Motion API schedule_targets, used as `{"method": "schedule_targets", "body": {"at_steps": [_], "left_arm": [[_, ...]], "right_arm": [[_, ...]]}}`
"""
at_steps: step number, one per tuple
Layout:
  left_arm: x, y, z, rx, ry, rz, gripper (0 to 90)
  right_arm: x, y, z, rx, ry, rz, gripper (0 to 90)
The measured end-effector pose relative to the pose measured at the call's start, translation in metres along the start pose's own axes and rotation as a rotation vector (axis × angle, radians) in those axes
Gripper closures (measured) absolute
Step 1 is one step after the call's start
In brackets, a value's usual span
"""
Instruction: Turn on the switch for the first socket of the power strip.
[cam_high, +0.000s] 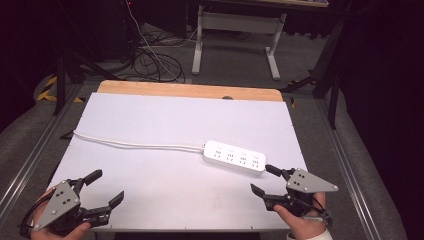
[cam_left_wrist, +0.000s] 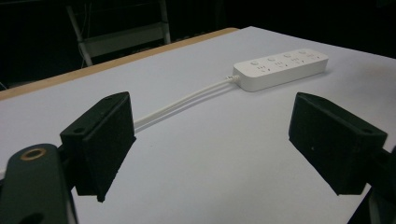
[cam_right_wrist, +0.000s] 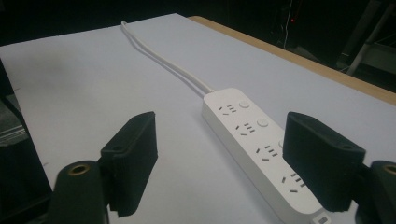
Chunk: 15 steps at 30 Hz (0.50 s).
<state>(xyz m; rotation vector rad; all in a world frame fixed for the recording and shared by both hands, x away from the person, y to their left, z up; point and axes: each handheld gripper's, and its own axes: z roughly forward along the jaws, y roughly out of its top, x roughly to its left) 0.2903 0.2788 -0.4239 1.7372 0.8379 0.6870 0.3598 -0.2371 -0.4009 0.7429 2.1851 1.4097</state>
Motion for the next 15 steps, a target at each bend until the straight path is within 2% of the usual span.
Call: {"method": "schedule_targets", "body": {"at_steps": [4, 13, 15], "left_arm": [[0.0, 0.0, 0.001, -0.002, -0.001, 0.001, 15.0], [0.003, -0.002, 0.001, 0.004, 0.003, -0.005, 14.9], [0.003, -0.002, 0.001, 0.004, 0.003, -0.006, 14.9]], "right_arm": [[-0.006, 0.01, 0.007, -0.004, 0.015, 0.019, 29.6], [-0.012, 0.03, 0.026, 0.008, 0.037, 0.01, 31.1], [-0.016, 0.037, 0.034, 0.002, 0.056, 0.029, 34.4]]}}
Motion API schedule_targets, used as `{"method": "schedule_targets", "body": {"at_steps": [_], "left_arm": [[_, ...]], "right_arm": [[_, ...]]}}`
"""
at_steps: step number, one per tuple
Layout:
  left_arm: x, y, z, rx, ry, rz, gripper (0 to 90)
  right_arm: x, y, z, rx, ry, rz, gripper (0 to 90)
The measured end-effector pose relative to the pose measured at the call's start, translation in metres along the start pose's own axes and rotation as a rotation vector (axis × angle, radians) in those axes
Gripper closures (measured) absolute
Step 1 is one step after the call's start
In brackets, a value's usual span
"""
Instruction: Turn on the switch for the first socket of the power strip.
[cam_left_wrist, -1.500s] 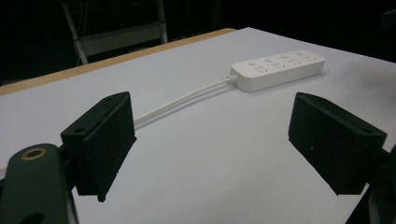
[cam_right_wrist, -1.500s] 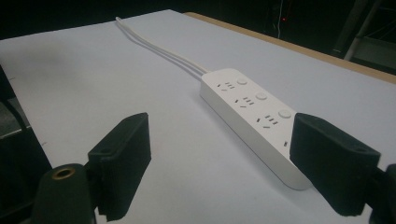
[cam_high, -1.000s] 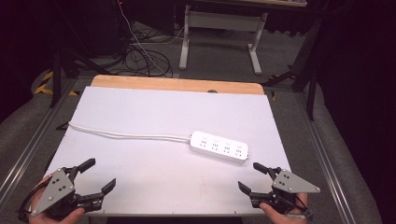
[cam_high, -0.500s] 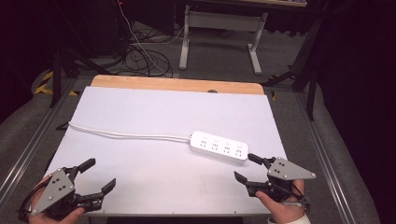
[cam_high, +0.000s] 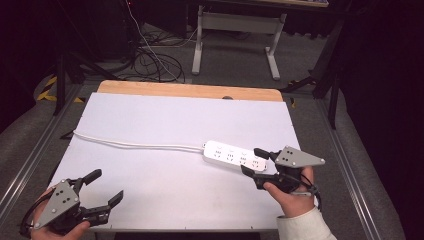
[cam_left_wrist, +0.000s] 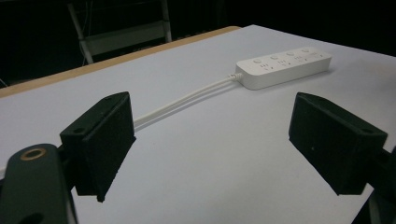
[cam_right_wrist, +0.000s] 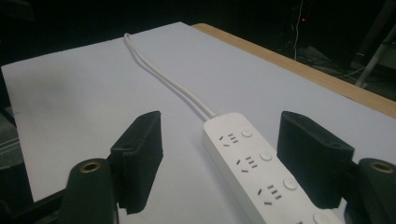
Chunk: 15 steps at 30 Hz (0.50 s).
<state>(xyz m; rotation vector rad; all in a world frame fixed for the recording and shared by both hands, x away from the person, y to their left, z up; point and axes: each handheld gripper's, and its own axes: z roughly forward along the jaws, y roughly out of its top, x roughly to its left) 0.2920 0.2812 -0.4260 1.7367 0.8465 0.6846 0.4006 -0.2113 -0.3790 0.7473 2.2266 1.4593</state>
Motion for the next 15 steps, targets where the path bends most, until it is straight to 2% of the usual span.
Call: {"method": "schedule_targets", "body": {"at_steps": [4, 14, 15], "left_arm": [[0.001, -0.001, 0.0, -0.003, 0.003, 0.003, 14.8], [0.003, -0.002, -0.001, -0.006, 0.009, 0.0, 14.8], [0.003, -0.002, -0.001, -0.004, 0.01, 0.005, 14.8]], "right_arm": [[-0.005, 0.008, 0.013, 0.009, 0.026, 0.018, 39.3], [-0.013, 0.015, 0.038, 0.024, 0.008, 0.007, 40.3], [-0.015, 0.016, 0.041, 0.027, 0.002, 0.008, 42.7]]}}
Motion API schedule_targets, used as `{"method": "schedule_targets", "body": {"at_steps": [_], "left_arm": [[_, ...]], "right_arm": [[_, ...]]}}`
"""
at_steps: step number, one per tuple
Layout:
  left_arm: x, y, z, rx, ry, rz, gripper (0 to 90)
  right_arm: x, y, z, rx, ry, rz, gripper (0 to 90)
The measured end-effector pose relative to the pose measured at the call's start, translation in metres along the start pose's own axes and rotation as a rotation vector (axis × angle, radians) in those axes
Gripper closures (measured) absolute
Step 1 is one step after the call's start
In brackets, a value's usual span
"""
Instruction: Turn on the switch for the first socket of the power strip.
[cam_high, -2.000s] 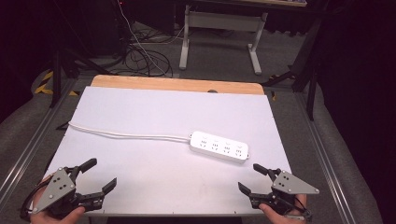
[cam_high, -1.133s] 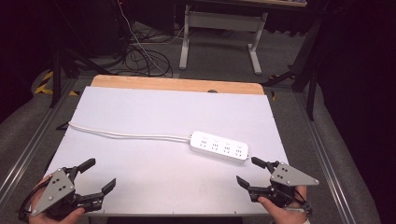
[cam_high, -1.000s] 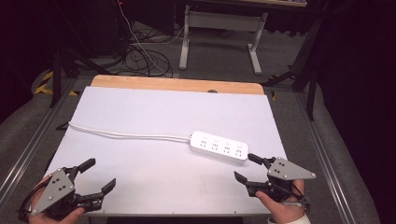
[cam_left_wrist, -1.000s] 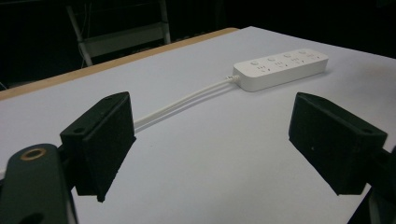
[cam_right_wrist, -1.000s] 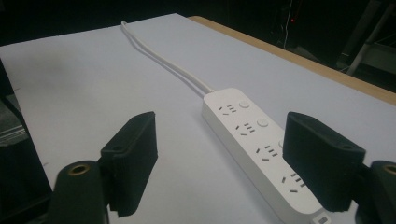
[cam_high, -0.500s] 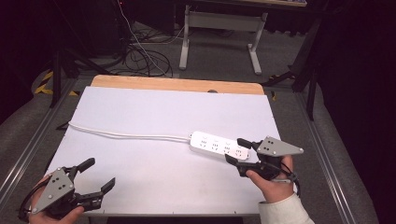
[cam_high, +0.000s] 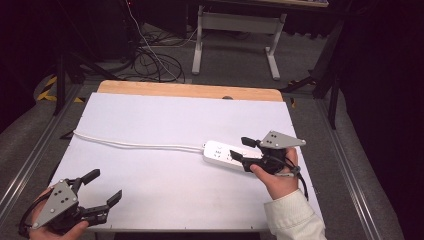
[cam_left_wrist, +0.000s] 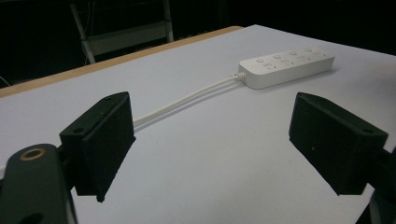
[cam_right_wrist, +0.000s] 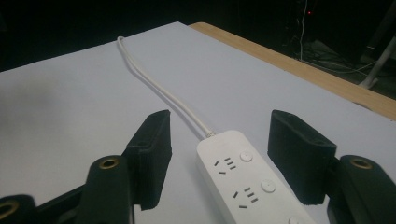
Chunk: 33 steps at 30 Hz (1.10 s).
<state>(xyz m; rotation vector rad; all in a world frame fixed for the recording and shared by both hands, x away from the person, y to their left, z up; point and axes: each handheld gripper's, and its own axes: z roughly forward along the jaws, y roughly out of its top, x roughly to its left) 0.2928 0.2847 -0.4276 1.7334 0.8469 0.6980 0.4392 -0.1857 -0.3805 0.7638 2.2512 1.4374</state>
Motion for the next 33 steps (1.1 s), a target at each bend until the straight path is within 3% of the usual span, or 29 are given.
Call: {"method": "schedule_targets", "body": {"at_steps": [11, 20, 27, 30, 33], "left_arm": [[-0.001, -0.002, 0.001, 0.003, 0.0, -0.003, 14.6], [0.0, -0.002, 0.0, 0.016, 0.008, -0.003, 14.7], [0.0, -0.002, 0.0, 0.018, 0.006, -0.001, 14.7], [0.0, -0.002, 0.0, 0.021, 0.01, 0.001, 15.0], [0.0, -0.002, 0.001, 0.023, 0.01, 0.001, 15.0]], "right_arm": [[-0.008, 0.002, 0.014, 0.025, -0.006, -0.001, 52.2], [-0.011, 0.003, 0.027, 0.047, -0.021, -0.04, 58.9], [-0.014, 0.002, 0.038, 0.059, 0.008, -0.028, 68.2], [-0.016, 0.002, 0.043, 0.056, 0.027, -0.046, 77.4], [-0.016, 0.002, 0.046, 0.062, 0.025, -0.05, 78.9]]}}
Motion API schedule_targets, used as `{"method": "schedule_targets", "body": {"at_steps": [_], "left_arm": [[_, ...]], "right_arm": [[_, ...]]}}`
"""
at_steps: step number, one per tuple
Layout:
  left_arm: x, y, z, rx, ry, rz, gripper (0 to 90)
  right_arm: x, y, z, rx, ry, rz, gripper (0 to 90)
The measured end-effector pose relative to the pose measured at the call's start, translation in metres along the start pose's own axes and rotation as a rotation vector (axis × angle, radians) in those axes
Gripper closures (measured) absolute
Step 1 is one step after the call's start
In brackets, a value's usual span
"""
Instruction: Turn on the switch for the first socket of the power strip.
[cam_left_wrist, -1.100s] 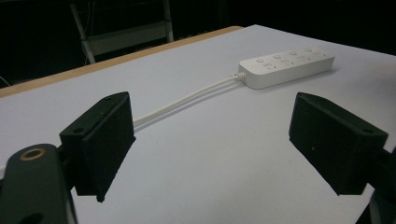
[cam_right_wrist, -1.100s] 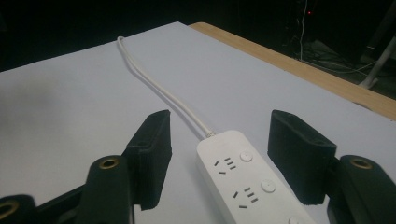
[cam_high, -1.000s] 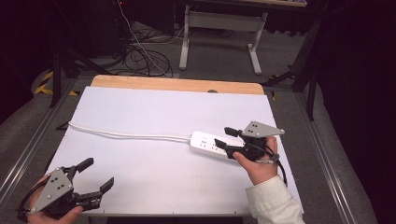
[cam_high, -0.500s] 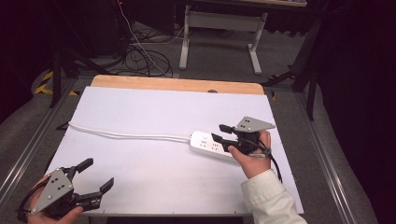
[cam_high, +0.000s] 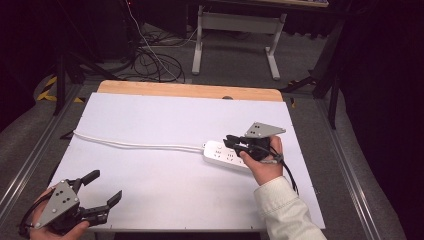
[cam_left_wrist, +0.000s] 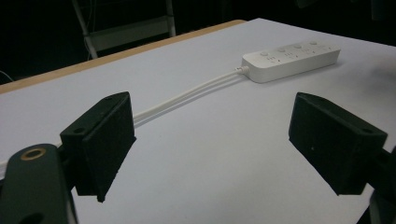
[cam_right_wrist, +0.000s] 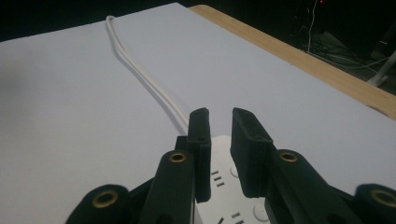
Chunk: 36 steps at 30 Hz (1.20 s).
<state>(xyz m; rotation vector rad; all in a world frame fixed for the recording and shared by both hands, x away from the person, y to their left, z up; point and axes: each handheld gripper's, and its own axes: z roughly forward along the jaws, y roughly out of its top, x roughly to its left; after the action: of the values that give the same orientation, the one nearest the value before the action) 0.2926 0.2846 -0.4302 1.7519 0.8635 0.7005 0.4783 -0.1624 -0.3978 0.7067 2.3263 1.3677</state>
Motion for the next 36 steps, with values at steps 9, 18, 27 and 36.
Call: {"method": "schedule_targets", "body": {"at_steps": [9, 18, 27, 36], "left_arm": [[0.0, 0.0, 0.0, 0.005, 0.002, 0.0, 15.0], [0.0, -0.001, 0.001, 0.007, 0.0, -0.008, 15.1], [0.0, -0.001, 0.001, 0.011, 0.002, -0.01, 15.1], [0.0, -0.002, 0.001, 0.014, 0.007, -0.01, 15.1]], "right_arm": [[-0.003, -0.002, 0.015, 0.037, -0.017, -0.011, 90.0], [-0.009, -0.008, 0.034, 0.087, -0.027, 0.047, 90.0], [-0.014, -0.016, 0.049, 0.145, -0.053, 0.074, 90.0], [-0.016, -0.022, 0.062, 0.187, -0.066, 0.088, 90.0]]}}
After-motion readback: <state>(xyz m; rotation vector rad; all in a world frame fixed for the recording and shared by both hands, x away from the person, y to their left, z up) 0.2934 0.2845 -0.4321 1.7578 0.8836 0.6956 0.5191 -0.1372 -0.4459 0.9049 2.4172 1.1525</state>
